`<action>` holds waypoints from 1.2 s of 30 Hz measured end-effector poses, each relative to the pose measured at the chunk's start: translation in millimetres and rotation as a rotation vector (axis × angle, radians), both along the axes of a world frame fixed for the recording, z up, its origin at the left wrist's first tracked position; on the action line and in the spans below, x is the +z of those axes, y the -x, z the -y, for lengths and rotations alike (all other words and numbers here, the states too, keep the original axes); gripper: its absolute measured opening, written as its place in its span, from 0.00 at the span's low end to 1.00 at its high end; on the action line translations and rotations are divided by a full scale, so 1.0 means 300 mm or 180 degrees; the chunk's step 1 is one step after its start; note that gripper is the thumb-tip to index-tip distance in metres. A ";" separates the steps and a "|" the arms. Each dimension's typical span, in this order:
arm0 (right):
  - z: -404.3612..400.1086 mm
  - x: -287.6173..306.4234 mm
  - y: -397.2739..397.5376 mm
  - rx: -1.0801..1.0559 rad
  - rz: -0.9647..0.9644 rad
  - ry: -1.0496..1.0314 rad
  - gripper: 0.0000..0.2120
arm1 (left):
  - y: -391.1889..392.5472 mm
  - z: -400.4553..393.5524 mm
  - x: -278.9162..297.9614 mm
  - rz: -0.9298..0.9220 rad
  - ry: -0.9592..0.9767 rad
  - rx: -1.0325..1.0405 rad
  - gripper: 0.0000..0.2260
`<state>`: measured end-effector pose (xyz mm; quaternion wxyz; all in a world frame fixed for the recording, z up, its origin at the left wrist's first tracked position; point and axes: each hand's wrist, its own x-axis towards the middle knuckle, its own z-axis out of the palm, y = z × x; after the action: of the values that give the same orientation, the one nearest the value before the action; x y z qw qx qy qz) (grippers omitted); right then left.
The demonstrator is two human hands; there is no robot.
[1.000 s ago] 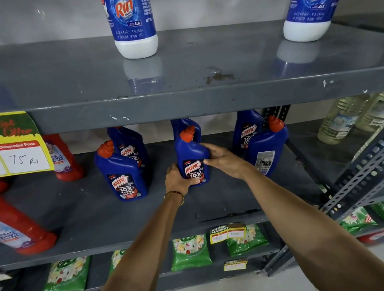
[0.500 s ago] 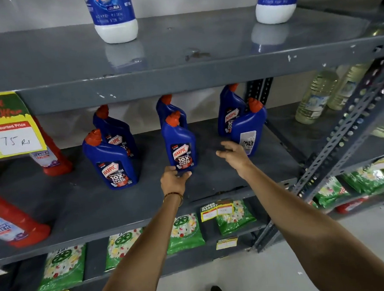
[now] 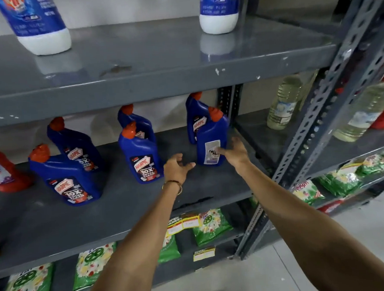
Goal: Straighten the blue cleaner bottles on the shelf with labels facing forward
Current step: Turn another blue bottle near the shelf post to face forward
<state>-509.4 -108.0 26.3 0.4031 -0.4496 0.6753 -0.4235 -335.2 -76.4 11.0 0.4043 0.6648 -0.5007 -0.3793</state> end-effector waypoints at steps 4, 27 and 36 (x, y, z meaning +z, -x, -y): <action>0.035 0.033 0.034 0.0901 0.0066 0.0179 0.31 | 0.066 0.064 0.025 -0.0040 -0.0058 -0.0337 0.33; 0.089 0.101 0.013 0.1355 0.0143 0.0601 0.45 | 0.216 0.099 0.021 0.0636 0.0786 0.0199 0.21; 0.088 0.121 0.061 0.1975 0.0269 0.0511 0.36 | 0.027 0.109 0.059 -0.1130 -0.0762 -0.1180 0.29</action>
<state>-527.6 -134.3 62.6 0.5038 -0.6464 0.4532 -0.3506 -343.4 -109.2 28.9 0.3280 0.5280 -0.4868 -0.6137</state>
